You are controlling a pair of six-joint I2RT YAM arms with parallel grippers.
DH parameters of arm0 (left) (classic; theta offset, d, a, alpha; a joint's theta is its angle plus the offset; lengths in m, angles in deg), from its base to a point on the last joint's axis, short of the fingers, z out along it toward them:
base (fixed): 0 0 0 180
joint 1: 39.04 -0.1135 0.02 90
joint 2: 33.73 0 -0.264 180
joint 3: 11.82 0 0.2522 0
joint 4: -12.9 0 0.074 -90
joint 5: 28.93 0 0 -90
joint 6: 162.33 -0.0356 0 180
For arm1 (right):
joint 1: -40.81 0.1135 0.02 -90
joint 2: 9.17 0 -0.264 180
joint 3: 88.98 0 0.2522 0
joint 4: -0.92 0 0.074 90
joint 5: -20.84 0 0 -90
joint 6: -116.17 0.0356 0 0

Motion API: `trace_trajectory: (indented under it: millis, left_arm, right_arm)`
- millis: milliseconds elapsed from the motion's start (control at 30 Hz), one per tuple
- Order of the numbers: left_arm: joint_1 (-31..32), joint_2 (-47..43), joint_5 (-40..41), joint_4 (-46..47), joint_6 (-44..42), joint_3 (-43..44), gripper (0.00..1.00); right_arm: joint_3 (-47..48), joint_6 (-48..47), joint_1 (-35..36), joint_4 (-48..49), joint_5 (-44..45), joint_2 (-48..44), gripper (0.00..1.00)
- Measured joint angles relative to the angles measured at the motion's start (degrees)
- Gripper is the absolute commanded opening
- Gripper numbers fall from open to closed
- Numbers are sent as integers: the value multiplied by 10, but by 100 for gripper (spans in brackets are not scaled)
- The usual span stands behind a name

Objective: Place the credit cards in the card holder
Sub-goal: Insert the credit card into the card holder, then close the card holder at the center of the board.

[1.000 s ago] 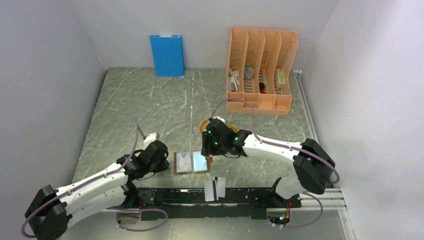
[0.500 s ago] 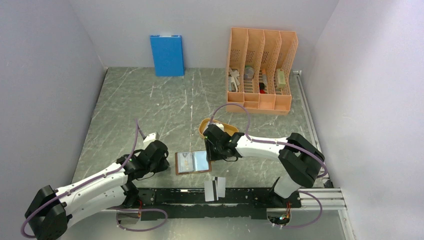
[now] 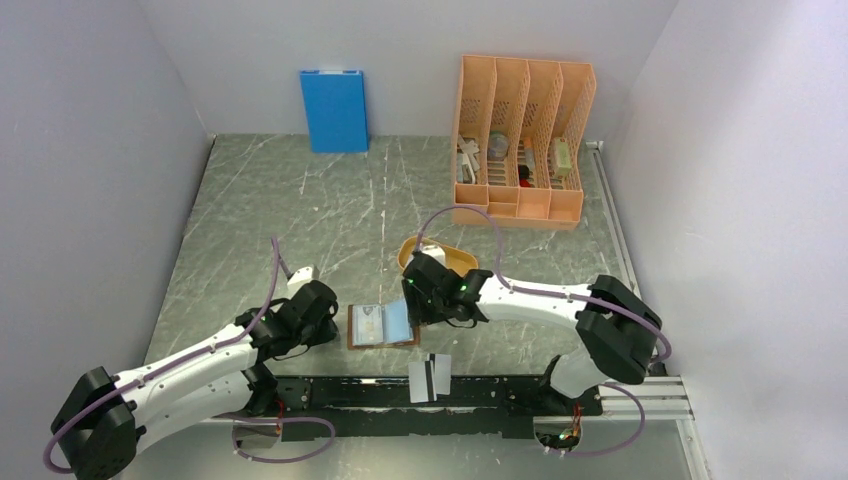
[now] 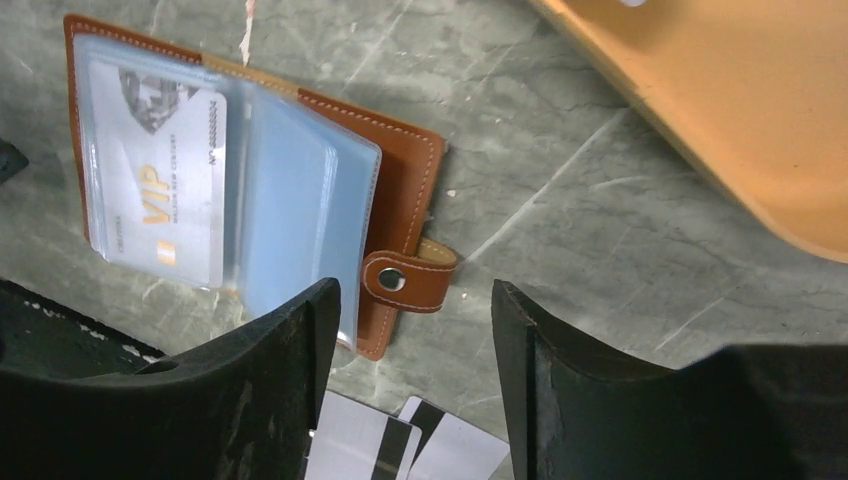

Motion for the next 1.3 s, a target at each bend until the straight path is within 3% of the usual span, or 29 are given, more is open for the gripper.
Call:
trace_trajectory:
  millis: [233,400,567,900,1067,1200,1300]
  left_arm:
    - [0,2,0,0,0,0,25]
    - [0,2,0,0,0,0,25]
    - [0,2,0,0,-2,1,25]
    - [0,7,0,0,-4,1,25]
    - [0,12,0,1,-4,1,24]
    - [0,13,-2,2,-4,1,24]
    - [0,13,-2,2,-4,1,24]
  right_arm:
    - [23,-14,35,-28,36,35,61]
    - [24,-18,41,-31,61,65,56]
    - [27,-15,44,-24,85,68,49]
    - [25,-14,44,-12,130,60,48]
    - [21,-19,44,9,138,60,31]
    - [21,-23,44,20,145,60,10]
    - [21,-25,44,25,151,60,0]
